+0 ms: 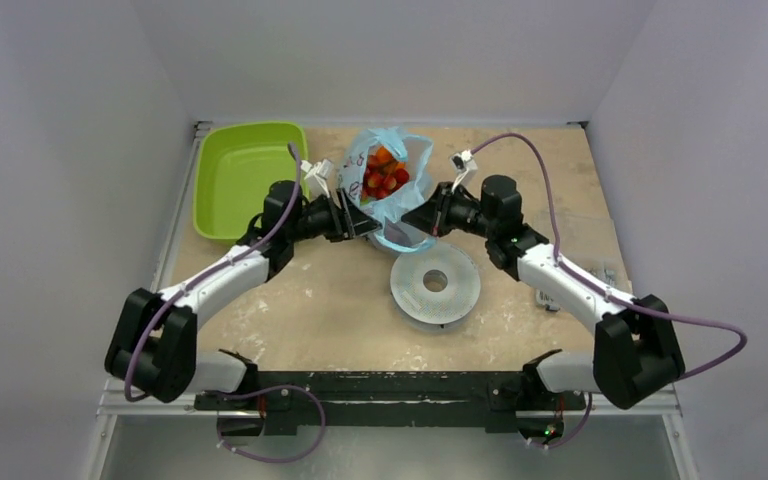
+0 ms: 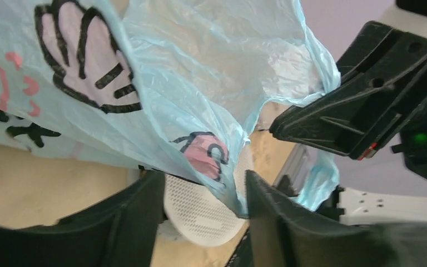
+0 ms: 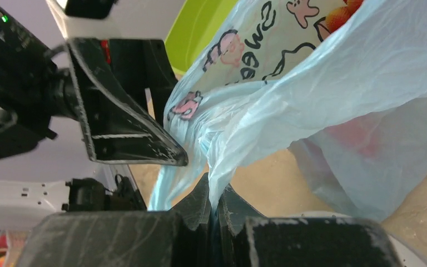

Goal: Take the fake fruits out of the plastic bag

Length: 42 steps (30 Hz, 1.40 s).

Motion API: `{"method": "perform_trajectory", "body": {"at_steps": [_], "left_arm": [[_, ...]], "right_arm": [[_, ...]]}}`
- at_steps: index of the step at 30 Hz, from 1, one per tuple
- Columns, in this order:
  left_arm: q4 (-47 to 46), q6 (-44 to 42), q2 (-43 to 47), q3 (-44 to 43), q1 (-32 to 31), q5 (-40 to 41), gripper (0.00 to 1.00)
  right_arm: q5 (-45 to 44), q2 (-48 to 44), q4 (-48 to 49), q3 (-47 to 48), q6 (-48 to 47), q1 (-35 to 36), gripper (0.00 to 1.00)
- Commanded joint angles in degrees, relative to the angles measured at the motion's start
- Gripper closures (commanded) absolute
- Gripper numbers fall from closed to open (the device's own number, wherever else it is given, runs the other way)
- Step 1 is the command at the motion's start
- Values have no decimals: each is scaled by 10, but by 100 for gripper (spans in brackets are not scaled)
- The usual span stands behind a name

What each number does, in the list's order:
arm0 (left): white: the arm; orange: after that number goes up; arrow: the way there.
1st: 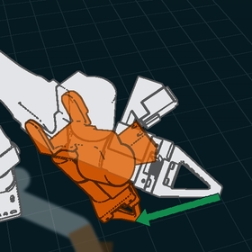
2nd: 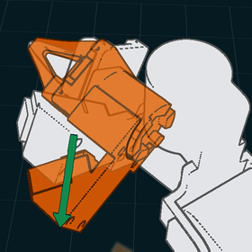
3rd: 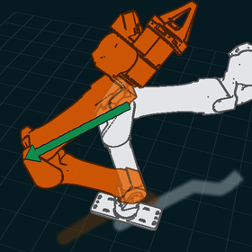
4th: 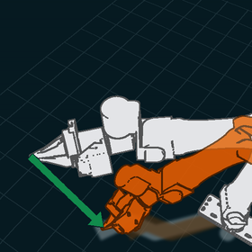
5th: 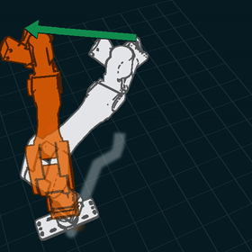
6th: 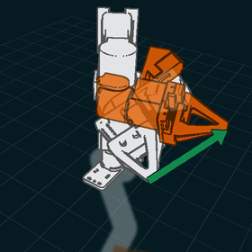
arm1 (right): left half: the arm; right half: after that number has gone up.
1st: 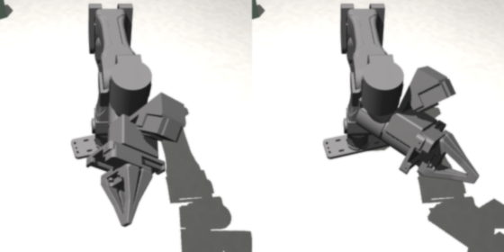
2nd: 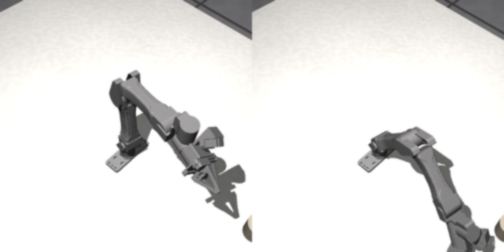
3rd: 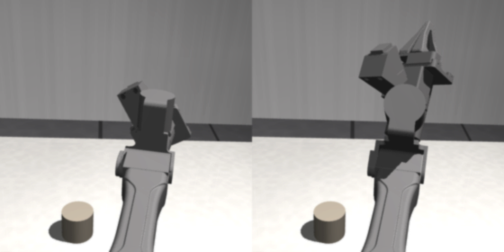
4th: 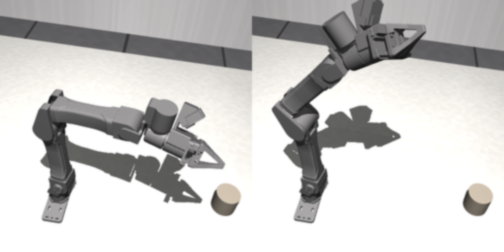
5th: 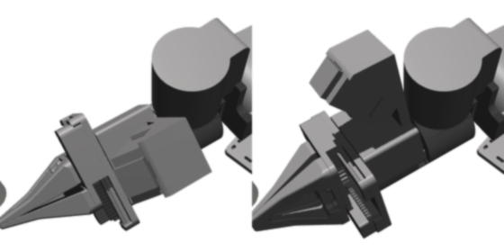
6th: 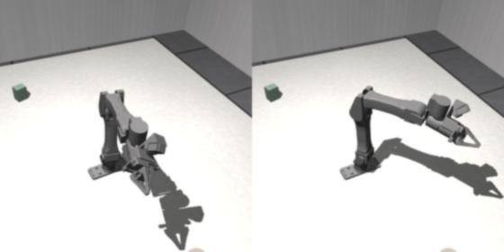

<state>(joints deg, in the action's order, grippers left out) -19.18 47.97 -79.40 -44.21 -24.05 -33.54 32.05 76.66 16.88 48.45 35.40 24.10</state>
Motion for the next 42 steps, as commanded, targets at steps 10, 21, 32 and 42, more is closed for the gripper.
{"method": "perform_trajectory", "body": {"at_steps": [10, 21, 32, 42], "left_arm": [[505, -390, 44, -367, -1, 207, 0], [320, -596, -97, -399, -41, 286, 0], [211, -614, -256, -475, -57, 365, 0], [357, -399, -361, -691, -25, 243, 65]], "right_arm": [[-34, -46, 12, -22, -82, 16, 100], [-29, -52, 9, -19, -86, 15, 100], [-10, -53, 24, -28, -75, 16, 100], [4, -29, 42, -55, -46, 20, 100]]}}
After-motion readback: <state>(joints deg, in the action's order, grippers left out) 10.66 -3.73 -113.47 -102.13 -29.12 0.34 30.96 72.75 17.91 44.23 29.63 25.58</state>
